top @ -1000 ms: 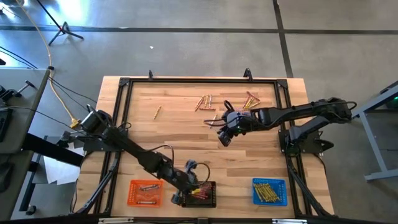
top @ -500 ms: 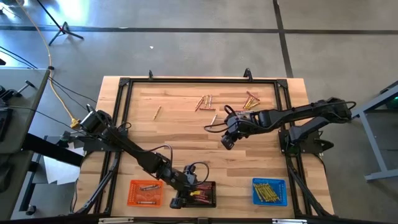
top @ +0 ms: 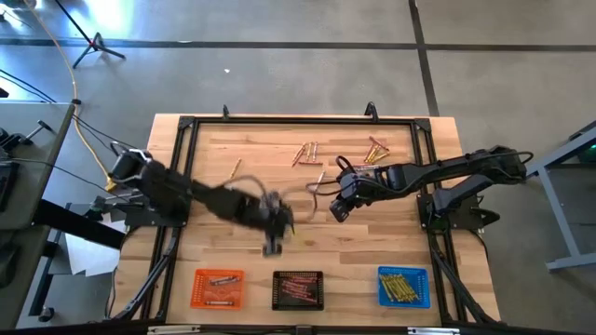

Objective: Sort crayons
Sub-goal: Put the yellow crayon into the blue bin

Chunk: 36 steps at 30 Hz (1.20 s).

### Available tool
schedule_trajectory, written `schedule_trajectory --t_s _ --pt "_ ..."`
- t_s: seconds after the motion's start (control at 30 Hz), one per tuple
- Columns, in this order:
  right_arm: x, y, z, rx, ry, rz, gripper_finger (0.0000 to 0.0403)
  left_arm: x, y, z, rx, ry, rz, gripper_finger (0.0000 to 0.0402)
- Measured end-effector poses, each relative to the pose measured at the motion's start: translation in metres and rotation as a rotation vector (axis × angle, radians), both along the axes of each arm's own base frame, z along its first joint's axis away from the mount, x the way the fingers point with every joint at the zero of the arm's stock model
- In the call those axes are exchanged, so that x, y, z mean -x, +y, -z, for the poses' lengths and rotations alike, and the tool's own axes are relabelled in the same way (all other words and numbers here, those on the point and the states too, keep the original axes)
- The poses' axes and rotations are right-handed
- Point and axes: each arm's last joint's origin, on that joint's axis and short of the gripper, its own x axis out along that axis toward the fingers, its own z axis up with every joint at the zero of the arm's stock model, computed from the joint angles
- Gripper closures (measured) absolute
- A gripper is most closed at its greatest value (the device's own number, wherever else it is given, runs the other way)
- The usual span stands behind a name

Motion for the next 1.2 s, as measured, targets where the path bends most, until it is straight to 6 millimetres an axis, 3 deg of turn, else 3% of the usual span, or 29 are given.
schedule_trajectory --t_s 0.1,0.2,0.33,0.47,0.67,0.93,1.2 --pt "0.0 0.0 0.0 0.013 0.002 -0.014 0.0314 0.006 0.053 0.013 -0.024 0.156 -0.222 0.0299" --pt "0.0 0.0 0.0 0.017 0.007 -0.021 0.0314 0.029 0.102 0.029 -0.073 0.377 -0.427 0.03" --pt "0.0 0.0 0.0 0.011 0.007 -0.025 0.0314 0.061 0.147 0.042 -0.089 0.548 -0.571 0.03" --pt "0.001 0.0 0.001 0.007 0.016 -0.028 0.0314 0.086 0.183 0.054 -0.055 0.588 -0.696 0.03" --pt "0.002 0.0 0.001 0.04 0.029 -0.054 0.0314 0.108 0.216 0.07 0.044 0.581 -0.793 0.03" --pt "0.001 -0.005 0.001 0.05 0.031 -0.044 0.0314 0.107 0.241 0.076 0.09 0.399 -0.827 0.03" --pt "0.001 -0.01 0.001 0.05 0.032 -0.027 0.0314 0.115 0.256 0.086 0.152 0.431 -0.882 0.03"
